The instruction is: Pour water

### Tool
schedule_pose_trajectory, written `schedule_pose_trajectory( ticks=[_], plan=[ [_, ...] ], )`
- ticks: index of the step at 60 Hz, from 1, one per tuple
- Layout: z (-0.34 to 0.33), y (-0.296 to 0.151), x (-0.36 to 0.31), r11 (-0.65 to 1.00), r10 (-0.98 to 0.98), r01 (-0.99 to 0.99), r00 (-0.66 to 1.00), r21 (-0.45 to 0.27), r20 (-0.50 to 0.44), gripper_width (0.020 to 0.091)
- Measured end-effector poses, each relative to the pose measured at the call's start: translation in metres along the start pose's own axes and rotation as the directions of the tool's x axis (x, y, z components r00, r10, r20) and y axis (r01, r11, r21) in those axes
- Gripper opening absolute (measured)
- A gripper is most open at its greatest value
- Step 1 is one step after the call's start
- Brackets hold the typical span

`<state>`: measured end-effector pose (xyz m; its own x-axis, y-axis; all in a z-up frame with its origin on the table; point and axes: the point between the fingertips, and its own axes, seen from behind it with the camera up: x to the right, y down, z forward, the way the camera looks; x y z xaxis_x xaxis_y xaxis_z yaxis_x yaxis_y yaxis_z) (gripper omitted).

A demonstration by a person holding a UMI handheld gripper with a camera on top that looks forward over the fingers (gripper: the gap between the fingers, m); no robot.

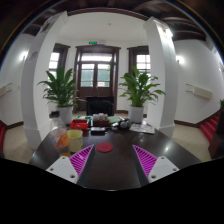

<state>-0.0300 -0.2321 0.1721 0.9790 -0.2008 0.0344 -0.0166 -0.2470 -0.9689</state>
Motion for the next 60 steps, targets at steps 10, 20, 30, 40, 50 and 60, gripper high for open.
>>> schedule_pose_trajectory(
  ticks=[10, 20, 30, 40, 50, 60],
  plan=[
    [0.003, 0.03, -0.05, 1.0, -0.018, 0.02, 0.996, -0.019, 0.085, 0.0741],
    [0.018, 0.044, -0.12, 1.0, -0.02, 0.024, 0.978, -0.017, 0.206, 0.0745],
    [0.043, 0.029, -0.156, 1.0, -0.007, 0.002, 0.968, 0.021, 0.252, 0.0746],
    [0.071, 0.013, -0.178, 0.999, -0.014, 0.003, 0.964, 0.038, 0.267, 0.0745],
    [0.098, 0.005, -0.19, 0.999, -0.035, 0.024, 0.966, 0.046, 0.256, 0.0745],
    [0.103, 0.018, -0.209, 0.999, -0.004, -0.004, 0.966, 0.032, 0.257, 0.0697]
  ],
)
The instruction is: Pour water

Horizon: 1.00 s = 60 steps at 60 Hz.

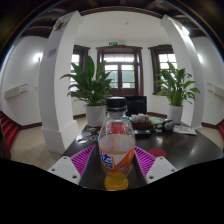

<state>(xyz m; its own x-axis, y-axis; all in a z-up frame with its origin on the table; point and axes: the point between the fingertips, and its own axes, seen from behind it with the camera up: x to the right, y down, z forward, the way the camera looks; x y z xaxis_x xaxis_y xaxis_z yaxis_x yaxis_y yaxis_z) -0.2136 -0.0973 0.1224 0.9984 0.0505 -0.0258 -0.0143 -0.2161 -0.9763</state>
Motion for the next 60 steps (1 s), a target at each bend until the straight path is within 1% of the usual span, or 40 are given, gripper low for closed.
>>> schedule_pose_trajectory(
  ticks=[1, 4, 5, 6, 8, 11, 15, 16, 17, 18, 19, 20, 32, 38, 41, 46, 52, 56, 60],
  plan=[
    [0.001, 0.0, 0.0, 1.0, 0.0, 0.0, 1.0, 0.001, -0.004, 0.0686],
    [0.005, 0.001, 0.006, 1.0, -0.003, 0.003, 1.0, 0.01, -0.028, 0.0607],
    [0.008, -0.002, 0.013, 1.0, -0.006, 0.007, 0.999, 0.013, -0.037, 0.0553],
    [0.006, 0.001, 0.012, 1.0, -0.009, 0.01, 0.999, 0.018, -0.042, 0.0531],
    [0.004, 0.001, 0.009, 1.0, -0.007, 0.008, 1.0, 0.03, -0.029, 0.0529],
    [0.003, 0.001, 0.007, 0.999, -0.001, 0.002, 1.0, 0.041, -0.02, 0.0506],
    [0.005, 0.0, 0.012, 0.999, 0.002, -0.001, 1.0, 0.052, -0.027, 0.0448],
    [0.006, 0.0, 0.011, 0.999, -0.001, 0.003, 1.0, 0.053, -0.028, 0.0445],
    [0.006, 0.0, 0.011, 0.998, -0.006, 0.007, 1.0, 0.055, -0.027, 0.0414],
    [0.006, 0.0, 0.011, 0.998, -0.012, 0.014, 1.0, 0.057, -0.028, 0.0413],
    [0.007, -0.001, 0.011, 0.998, -0.018, 0.02, 0.999, 0.061, -0.031, 0.0384],
    [0.007, -0.001, 0.011, 0.998, -0.025, 0.027, 0.999, 0.063, -0.032, 0.0377],
    [0.003, -0.004, 0.01, 0.995, -0.02, 0.022, 1.0, 0.093, -0.024, 0.0377],
    [0.002, -0.004, 0.0, 0.997, 0.022, -0.02, 0.999, 0.075, -0.032, 0.0377],
    [0.003, -0.009, -0.016, 0.995, 0.065, -0.064, 0.998, 0.076, -0.014, 0.0376],
    [0.013, -0.021, -0.054, 0.982, 0.173, -0.177, 0.983, 0.069, 0.06, 0.0377],
    [0.032, -0.033, -0.085, 0.928, 0.362, -0.37, 0.923, 0.045, 0.133, 0.0375],
    [0.042, -0.036, -0.097, 0.851, 0.519, -0.526, 0.842, 0.006, 0.148, 0.0377],
    [0.055, -0.041, -0.099, 0.736, 0.671, -0.677, 0.724, -0.019, 0.161, 0.0384]
  ],
)
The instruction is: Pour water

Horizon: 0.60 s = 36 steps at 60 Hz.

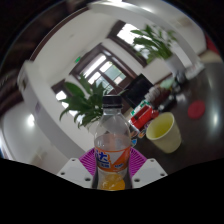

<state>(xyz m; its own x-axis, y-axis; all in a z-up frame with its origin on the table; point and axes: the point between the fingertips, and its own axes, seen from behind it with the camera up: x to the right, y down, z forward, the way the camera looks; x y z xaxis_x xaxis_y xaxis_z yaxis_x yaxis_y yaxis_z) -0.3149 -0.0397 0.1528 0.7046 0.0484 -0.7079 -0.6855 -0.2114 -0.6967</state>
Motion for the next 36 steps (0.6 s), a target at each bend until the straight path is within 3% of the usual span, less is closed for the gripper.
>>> schedule_pose_trajectory(
  ticks=[8, 18, 36],
  plan=[
    [0.015, -0.006, -0.014, 0.931, 0.362, -0.363, 0.931, 0.022, 0.032, 0.0383],
    [0.037, -0.022, -0.021, 0.727, 0.679, -0.686, 0.726, 0.038, 0.114, 0.0382],
    [0.046, -0.042, -0.015, 0.274, 0.938, -0.962, 0.27, 0.009, 0.219, 0.0386]
  ],
)
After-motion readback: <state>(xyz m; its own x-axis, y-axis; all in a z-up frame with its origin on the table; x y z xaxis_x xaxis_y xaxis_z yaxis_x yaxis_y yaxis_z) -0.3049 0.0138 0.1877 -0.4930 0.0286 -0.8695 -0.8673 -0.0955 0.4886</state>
